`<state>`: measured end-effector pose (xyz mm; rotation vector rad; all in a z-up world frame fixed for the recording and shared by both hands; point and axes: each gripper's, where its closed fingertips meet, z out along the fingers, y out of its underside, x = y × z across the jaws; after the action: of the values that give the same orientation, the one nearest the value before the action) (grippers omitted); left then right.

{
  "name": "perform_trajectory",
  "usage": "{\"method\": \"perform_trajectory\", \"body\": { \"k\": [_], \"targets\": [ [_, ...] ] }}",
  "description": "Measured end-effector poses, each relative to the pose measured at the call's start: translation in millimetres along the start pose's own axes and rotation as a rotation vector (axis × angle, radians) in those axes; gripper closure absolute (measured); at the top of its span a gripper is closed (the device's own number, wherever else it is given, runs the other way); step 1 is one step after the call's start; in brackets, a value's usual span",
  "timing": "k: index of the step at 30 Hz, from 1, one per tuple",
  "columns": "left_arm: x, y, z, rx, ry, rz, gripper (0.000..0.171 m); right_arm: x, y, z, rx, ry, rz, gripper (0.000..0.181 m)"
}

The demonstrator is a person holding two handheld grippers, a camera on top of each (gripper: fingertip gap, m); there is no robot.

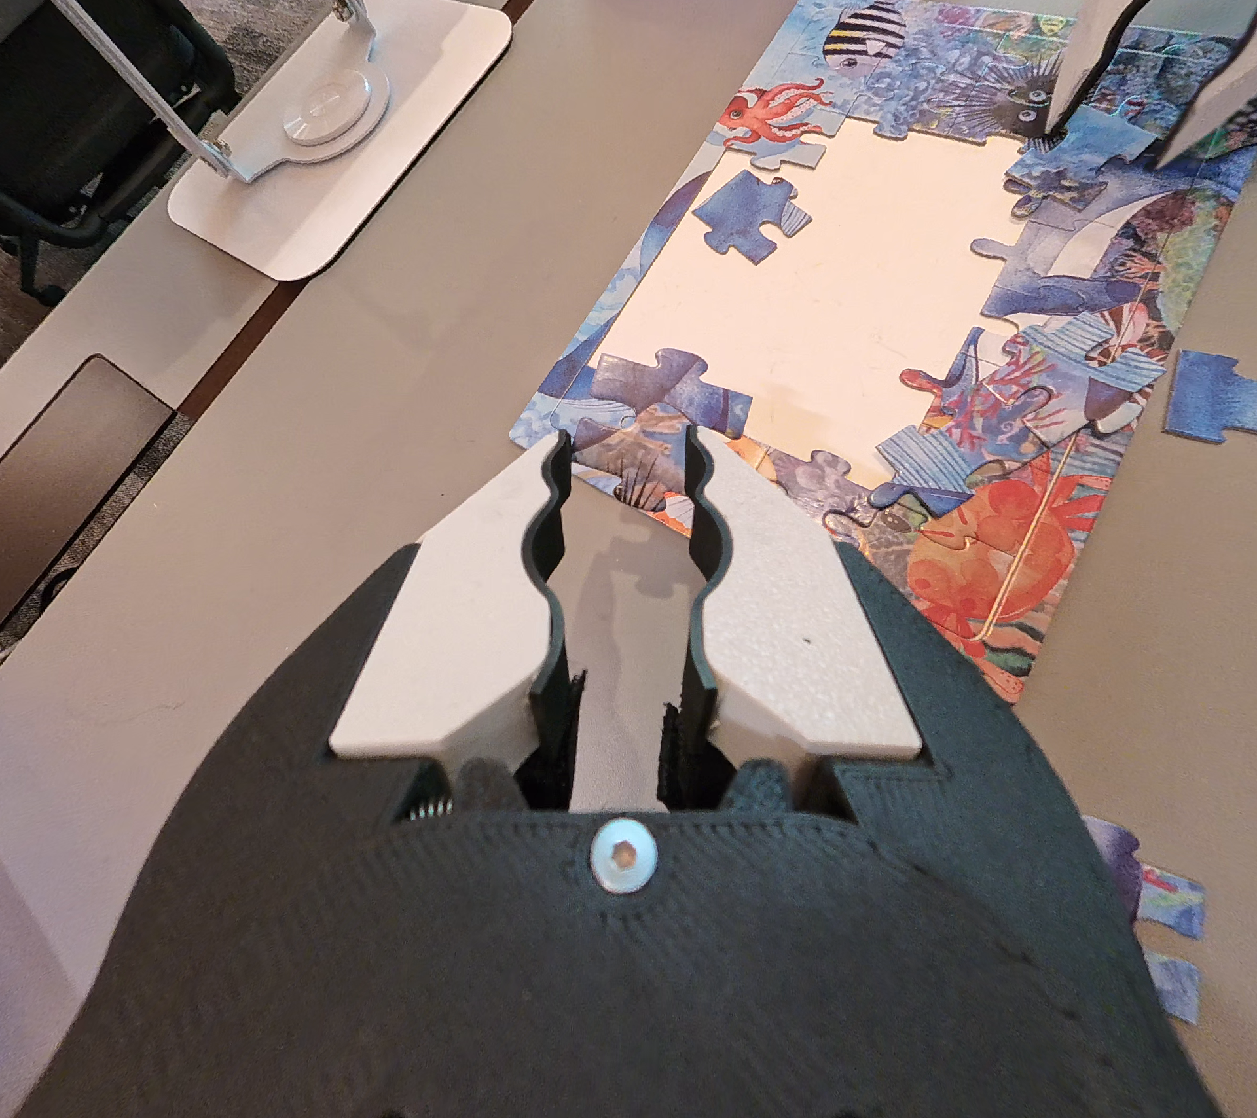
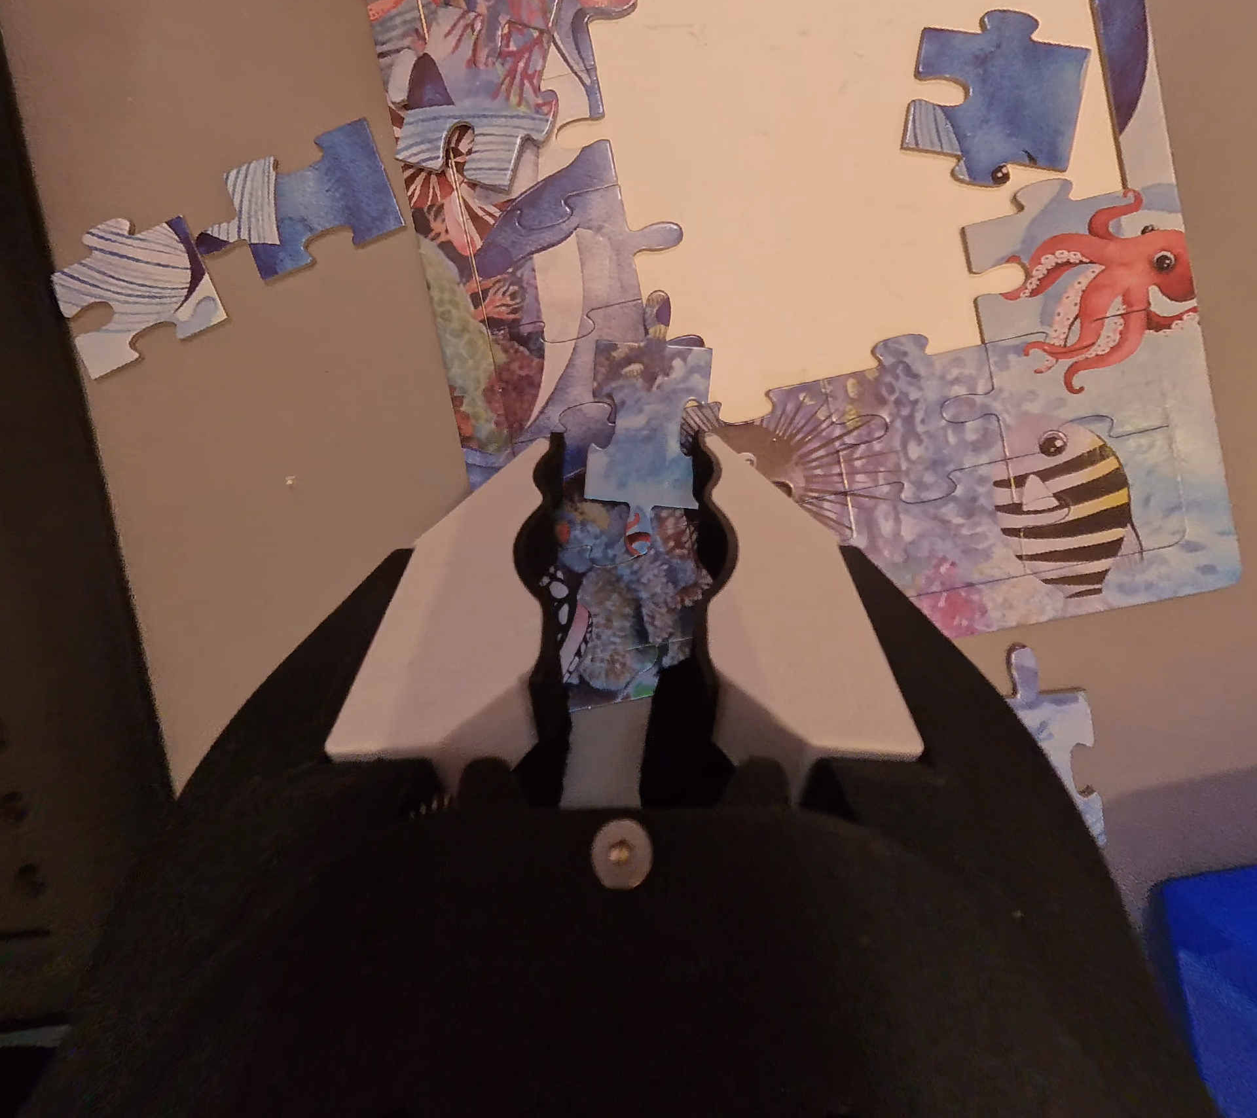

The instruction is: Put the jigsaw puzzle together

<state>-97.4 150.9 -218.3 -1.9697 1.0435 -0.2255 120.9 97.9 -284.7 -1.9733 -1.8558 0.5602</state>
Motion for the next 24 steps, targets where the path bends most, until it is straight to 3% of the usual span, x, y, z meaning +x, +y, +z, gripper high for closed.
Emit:
{"method": "perform_trajectory", "body": {
  "k": [4,10,14,24],
  "targets": [
    [3,0,2,-0.004,0.007,0.005,0.140,3,2,-1,0.007,0.006,0.001,0.155],
    [2,0,1,-0.001,0.009,0.005,0.140,13,2,-1,0.019,0.039,0.039,0.134],
    [2,0,1,0.000,0.009,0.004,0.140,17,2,-1,0.027,0.055,0.037,0.150],
    [2,-1,1,0.003,0.010,0.006,0.140,19,2,-5,0.054,0.048,0.042,0.157]
  ]
}}
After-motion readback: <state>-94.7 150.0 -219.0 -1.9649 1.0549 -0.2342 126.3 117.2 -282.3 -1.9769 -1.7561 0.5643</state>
